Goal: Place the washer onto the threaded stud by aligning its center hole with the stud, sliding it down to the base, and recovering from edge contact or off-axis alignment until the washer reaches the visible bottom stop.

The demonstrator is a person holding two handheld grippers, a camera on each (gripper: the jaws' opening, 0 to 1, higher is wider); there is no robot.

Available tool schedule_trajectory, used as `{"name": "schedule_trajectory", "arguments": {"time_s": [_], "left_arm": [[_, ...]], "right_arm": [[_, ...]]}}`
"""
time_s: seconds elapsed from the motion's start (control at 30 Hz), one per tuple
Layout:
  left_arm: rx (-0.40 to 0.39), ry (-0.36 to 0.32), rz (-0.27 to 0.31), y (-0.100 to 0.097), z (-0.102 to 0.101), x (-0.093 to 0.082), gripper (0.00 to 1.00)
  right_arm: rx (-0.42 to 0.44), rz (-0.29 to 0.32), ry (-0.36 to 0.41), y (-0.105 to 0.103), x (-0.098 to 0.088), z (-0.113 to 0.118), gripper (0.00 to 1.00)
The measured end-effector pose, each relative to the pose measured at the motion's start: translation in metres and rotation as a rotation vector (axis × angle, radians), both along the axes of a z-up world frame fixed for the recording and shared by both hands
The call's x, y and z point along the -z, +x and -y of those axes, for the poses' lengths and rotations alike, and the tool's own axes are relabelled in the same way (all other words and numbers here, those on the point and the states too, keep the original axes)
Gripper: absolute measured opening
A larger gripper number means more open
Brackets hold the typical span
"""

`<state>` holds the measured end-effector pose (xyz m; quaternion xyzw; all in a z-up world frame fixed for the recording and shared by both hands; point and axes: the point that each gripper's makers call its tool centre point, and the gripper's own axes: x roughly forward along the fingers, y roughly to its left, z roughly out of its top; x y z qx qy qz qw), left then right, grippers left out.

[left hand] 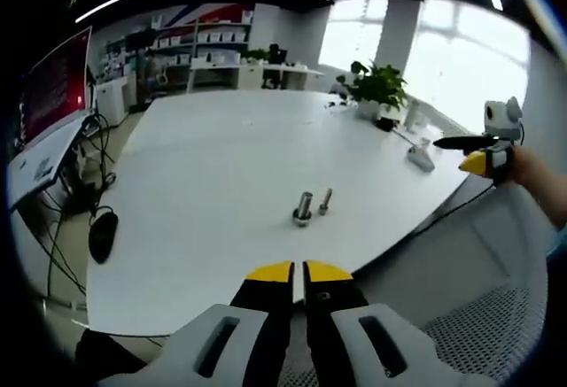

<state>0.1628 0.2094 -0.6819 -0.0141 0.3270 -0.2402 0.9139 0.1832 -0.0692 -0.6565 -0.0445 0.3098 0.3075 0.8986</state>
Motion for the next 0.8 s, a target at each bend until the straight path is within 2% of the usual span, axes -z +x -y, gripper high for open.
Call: {"name": "schedule_trajectory", "arguments": {"time_s": [0.03, 0.1, 0.17, 0.2, 0.23, 0.27, 0.3, 0.37, 0.4, 0.43, 0.47, 0.53, 0.63, 0.8], "left_arm": [[0.002, 0.0, 0.003, 0.0, 0.0, 0.0, 0.01], [0.009, -0.008, 0.008, 0.0, 0.001, -0.002, 0.01], [0.015, -0.006, 0.023, 0.001, 0.002, -0.004, 0.01], [0.013, 0.003, 0.058, 0.003, 0.001, -0.007, 0.01], [0.022, 0.001, 0.089, 0.005, 0.002, -0.011, 0.01], [0.021, -0.002, 0.078, 0.003, 0.002, -0.01, 0.01], [0.022, -0.011, 0.065, 0.002, 0.003, -0.009, 0.01], [0.039, -0.004, 0.058, 0.002, 0.006, -0.008, 0.01], [0.048, 0.001, 0.072, 0.003, 0.007, -0.009, 0.01], [0.057, 0.004, 0.088, 0.003, 0.009, -0.011, 0.01], [0.056, 0.002, 0.09, 0.003, 0.009, -0.012, 0.01], [0.057, 0.006, 0.066, 0.002, 0.008, -0.008, 0.01], [0.066, 0.014, 0.048, 0.001, 0.008, -0.005, 0.02], [0.071, 0.014, 0.033, 0.0, 0.008, -0.003, 0.02]], "right_arm": [[0.003, 0.015, 0.028, -0.001, 0.0, -0.003, 1.0], [0.035, 0.021, 0.032, -0.003, 0.004, -0.002, 1.0], [0.04, 0.008, 0.019, -0.007, 0.022, 0.0, 1.0], [0.027, 0.0, 0.012, -0.01, 0.025, -0.002, 1.0], [0.054, -0.036, 0.031, -0.009, 0.029, 0.004, 1.0], [0.076, -0.021, 0.051, -0.005, 0.027, 0.006, 1.0], [0.108, 0.023, 0.08, 0.002, 0.021, 0.009, 1.0], [0.078, -0.018, 0.065, -0.001, 0.027, 0.007, 0.98], [0.047, -0.079, 0.084, -0.007, 0.034, 0.003, 0.96], [0.024, -0.104, 0.107, -0.01, 0.036, -0.002, 0.94], [-0.039, -0.14, 0.116, -0.018, 0.038, -0.011, 0.9], [-0.069, -0.132, 0.088, -0.019, 0.038, -0.012, 0.8], [-0.047, -0.108, 0.056, -0.011, 0.038, -0.008, 0.79], [-0.013, -0.132, 0.054, -0.011, 0.043, -0.002, 0.76]]}}
